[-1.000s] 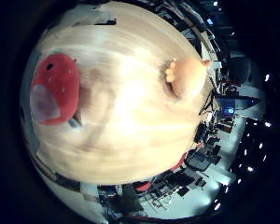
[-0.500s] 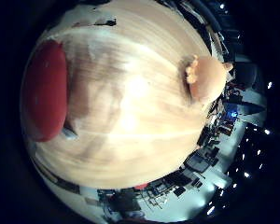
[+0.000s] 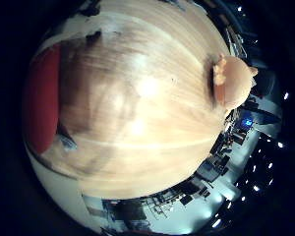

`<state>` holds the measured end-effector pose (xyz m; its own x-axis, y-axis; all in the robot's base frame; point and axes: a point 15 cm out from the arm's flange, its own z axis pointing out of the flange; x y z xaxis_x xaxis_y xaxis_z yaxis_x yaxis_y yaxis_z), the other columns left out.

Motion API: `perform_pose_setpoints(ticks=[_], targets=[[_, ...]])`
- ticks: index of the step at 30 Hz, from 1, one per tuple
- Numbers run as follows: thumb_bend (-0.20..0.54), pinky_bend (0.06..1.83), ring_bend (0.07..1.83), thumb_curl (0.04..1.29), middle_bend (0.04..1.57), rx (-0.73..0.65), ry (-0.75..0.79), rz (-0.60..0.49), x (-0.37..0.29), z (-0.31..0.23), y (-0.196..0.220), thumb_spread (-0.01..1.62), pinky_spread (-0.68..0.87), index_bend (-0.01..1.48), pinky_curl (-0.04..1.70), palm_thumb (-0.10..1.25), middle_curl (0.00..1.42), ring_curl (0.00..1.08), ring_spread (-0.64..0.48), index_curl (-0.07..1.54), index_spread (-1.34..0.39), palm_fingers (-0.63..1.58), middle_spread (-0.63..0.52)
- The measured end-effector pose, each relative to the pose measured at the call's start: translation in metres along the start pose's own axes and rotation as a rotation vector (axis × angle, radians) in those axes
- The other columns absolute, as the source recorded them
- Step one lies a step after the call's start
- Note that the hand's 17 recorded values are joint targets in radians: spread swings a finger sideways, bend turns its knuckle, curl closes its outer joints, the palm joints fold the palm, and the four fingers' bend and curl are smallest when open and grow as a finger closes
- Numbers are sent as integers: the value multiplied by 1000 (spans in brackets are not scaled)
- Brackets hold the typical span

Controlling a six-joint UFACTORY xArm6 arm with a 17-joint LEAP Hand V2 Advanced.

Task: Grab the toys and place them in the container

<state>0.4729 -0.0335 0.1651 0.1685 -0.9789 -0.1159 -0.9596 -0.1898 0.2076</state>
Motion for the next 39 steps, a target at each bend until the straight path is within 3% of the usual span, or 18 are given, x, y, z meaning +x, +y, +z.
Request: perform_pose_setpoints(ticks=[5,10,18,31,39], targets=[[29,1238,1187,342,638,-1,-1,3,1,0,1,974,-425,168,247,688,507,415,-359,128,-486,1079,-417],[48,1178,1176,358,752,-3,-5,11,5,-1,3,990,-479,316,269,821,558,442,-330,213,-539,1260,-435],[13,1138,1198,364,878,-7,-37,16,5,-14,15,994,-515,476,297,933,592,462,-313,341,-553,1268,-421],[-19,1123,1234,355,953,75,-48,17,6,-94,27,969,-529,495,346,966,586,480,-305,443,-550,1240,-396],[-20,1109,1246,347,971,183,-70,-37,-31,-170,39,971,-530,484,368,965,574,483,-304,486,-554,1233,-389]])
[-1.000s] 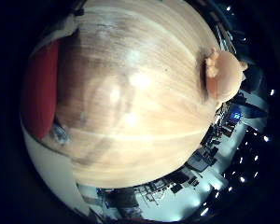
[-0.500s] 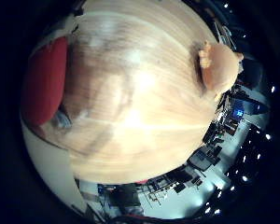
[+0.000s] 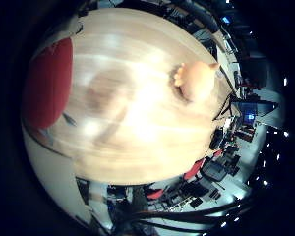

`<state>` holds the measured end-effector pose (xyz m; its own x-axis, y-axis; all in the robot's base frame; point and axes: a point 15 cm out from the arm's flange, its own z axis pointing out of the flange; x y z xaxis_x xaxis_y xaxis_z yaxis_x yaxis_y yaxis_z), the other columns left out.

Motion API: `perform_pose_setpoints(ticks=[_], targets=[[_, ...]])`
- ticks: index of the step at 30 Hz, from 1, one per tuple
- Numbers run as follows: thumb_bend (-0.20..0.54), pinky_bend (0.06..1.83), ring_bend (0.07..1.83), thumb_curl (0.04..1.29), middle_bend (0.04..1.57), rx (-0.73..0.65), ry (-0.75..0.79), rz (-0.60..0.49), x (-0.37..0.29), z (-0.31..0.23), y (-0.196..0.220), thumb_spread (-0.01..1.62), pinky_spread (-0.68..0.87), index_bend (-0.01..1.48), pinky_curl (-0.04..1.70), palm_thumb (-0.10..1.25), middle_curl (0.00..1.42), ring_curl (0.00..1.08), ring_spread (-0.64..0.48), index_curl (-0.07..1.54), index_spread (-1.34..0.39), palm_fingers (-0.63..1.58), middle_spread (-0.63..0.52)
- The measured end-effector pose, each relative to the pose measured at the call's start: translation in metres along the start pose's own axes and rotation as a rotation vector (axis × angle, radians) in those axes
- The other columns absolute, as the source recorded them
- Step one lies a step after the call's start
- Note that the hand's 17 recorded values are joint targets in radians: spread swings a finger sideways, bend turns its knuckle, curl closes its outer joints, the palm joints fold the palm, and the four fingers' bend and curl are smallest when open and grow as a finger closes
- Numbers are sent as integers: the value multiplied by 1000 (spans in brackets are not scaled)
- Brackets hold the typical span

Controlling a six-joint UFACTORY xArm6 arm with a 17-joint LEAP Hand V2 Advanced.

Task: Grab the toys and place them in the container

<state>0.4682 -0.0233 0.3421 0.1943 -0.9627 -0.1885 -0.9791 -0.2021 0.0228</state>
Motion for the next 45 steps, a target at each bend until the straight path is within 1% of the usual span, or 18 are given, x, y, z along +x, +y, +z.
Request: perform_pose_setpoints(ticks=[8,13,22,33,45], targets=[[-18,1091,1255,340,986,61,8,-99,-63,-59,-4,972,-545,464,382,965,565,485,-300,519,-559,1232,-384],[-20,1084,1255,339,991,83,3,-157,-112,-71,-3,974,-551,451,391,964,559,485,-296,538,-563,1231,-381],[-19,1066,1254,338,1002,85,8,-287,-211,-61,-2,976,-558,431,399,964,552,484,-296,569,-570,1229,-380],[-19,1048,1256,337,1011,114,41,-392,-295,-37,-1,976,-567,403,408,964,547,484,-296,604,-580,1225,-379],[-19,1038,1245,337,1015,99,48,-401,-304,-27,-2,976,-573,380,419,964,542,483,-297,636,-590,1225,-378]])
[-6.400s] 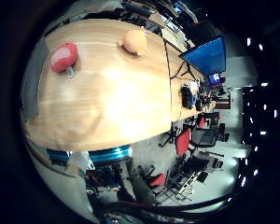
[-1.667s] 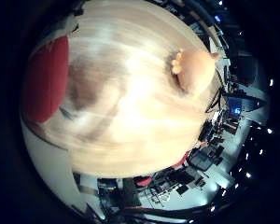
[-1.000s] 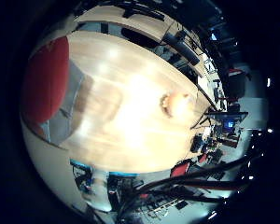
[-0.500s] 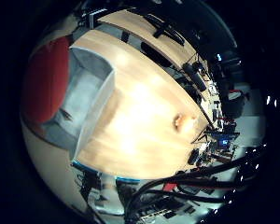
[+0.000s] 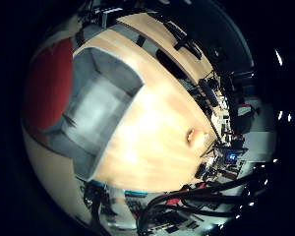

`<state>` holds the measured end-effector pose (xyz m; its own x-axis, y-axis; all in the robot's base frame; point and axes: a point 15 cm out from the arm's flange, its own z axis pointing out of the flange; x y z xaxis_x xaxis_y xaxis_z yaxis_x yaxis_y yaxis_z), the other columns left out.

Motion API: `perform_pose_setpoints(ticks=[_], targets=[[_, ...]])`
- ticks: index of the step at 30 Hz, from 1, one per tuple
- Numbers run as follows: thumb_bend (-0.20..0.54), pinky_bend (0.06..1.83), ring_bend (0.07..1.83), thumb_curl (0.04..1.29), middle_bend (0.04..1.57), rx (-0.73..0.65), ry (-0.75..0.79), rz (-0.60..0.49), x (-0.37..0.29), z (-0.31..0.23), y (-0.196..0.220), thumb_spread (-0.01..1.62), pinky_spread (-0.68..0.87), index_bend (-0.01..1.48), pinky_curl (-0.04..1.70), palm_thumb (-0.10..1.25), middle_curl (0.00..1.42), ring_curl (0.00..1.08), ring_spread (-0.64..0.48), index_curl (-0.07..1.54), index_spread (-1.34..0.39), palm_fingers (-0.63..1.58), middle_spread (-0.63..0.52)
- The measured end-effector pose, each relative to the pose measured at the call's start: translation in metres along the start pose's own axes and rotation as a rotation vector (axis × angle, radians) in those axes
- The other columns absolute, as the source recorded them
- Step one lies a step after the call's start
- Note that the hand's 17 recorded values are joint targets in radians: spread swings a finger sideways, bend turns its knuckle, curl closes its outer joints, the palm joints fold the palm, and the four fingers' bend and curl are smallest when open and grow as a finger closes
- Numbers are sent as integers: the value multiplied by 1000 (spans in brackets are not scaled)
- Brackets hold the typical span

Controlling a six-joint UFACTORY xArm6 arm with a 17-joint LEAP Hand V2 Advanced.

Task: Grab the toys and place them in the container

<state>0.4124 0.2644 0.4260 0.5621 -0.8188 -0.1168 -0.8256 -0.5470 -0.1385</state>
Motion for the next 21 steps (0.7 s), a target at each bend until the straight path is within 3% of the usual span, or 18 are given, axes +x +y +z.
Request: perform_pose_setpoints(ticks=[9,12,15,16,17,19,21], targets=[[-28,1032,1239,332,1011,-18,4,6,1,2,4,982,-572,352,425,952,537,482,-303,654,-598,1202,-379],[-87,1066,1213,297,964,-35,22,-1,6,3,8,977,-573,261,433,770,525,472,-319,637,-598,1084,-389],[-138,1153,1110,243,682,-66,23,-3,7,6,16,924,-541,185,498,414,461,477,-314,638,-561,477,-363],[-137,1134,1080,237,634,-87,20,-4,8,8,20,910,-510,189,501,360,448,474,-299,638,-548,353,-335],[-144,1033,930,227,575,-107,15,-9,10,11,25,869,-366,208,490,244,430,433,-227,631,-527,44,-266],[-94,935,744,229,521,-125,8,-26,14,16,28,823,-121,193,443,152,394,352,-121,573,-511,-67,-186],[-74,878,666,234,482,-131,4,-37,16,19,29,799,9,182,391,107,373,295,-70,534,-492,-60,-147]])
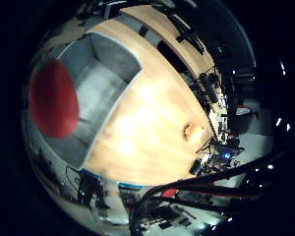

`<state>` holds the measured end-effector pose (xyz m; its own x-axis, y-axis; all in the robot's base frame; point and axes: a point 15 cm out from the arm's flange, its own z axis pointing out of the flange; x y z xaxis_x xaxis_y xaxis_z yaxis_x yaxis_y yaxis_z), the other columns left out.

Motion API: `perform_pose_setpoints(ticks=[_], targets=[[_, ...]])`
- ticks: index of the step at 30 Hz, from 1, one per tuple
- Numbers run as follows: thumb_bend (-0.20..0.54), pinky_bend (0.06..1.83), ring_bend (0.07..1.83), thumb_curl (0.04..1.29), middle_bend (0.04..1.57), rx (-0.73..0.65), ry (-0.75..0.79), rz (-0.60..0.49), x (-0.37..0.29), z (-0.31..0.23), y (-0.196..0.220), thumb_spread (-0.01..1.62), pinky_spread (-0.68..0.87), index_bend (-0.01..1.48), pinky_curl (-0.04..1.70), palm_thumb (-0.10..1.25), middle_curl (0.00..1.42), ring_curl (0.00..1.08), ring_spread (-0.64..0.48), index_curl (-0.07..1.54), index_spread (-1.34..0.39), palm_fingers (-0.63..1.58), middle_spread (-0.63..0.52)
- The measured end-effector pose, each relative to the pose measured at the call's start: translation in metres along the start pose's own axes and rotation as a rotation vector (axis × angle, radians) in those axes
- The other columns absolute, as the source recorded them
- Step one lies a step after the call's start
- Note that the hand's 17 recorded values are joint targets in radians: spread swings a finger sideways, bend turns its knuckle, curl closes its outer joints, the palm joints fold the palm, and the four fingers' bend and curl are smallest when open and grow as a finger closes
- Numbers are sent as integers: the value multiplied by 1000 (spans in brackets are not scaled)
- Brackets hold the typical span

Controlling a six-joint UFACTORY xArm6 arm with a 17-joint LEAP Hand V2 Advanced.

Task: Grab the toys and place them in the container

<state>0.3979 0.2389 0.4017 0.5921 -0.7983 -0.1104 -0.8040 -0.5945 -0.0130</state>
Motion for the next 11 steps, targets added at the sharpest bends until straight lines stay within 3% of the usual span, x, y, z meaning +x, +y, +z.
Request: perform_pose_setpoints(ticks=[3,11], targets=[[-51,812,588,250,427,-3,-3,-7,0,2,0,768,185,166,338,60,352,254,-3,485,-468,-33,-103],[-37,760,521,287,355,-12,-7,-14,-1,7,2,753,355,159,292,37,333,241,47,394,-446,12,-71]])
